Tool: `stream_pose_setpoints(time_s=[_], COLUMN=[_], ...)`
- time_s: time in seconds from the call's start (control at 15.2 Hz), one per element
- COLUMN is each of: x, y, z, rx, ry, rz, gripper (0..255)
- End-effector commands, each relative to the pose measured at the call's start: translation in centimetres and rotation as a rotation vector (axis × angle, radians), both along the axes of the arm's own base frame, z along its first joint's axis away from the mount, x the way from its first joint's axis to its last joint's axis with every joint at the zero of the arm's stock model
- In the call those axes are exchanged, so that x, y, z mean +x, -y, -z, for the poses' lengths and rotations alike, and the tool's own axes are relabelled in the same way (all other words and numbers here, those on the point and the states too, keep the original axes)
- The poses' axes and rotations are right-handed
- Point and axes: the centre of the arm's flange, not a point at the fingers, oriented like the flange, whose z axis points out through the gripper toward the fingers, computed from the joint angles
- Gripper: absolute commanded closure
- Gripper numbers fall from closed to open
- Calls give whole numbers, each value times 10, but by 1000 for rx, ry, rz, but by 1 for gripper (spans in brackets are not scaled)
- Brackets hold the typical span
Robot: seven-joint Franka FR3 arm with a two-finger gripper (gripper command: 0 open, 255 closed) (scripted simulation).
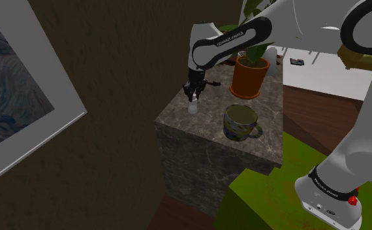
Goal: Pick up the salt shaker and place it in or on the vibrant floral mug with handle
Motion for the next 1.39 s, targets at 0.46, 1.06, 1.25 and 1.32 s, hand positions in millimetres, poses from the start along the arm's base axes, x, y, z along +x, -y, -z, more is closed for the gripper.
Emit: stream_pose_setpoints(time_s=[0.46, 1.06, 1.25, 1.32], x=[0, 0, 0, 0], y=[0, 0, 0, 0], z=[-42, -90, -105, -111], rx=[0, 0, 0, 0], ry=[0, 0, 0, 0], rz=[0, 0, 0, 0], gripper=[255, 255, 255, 255])
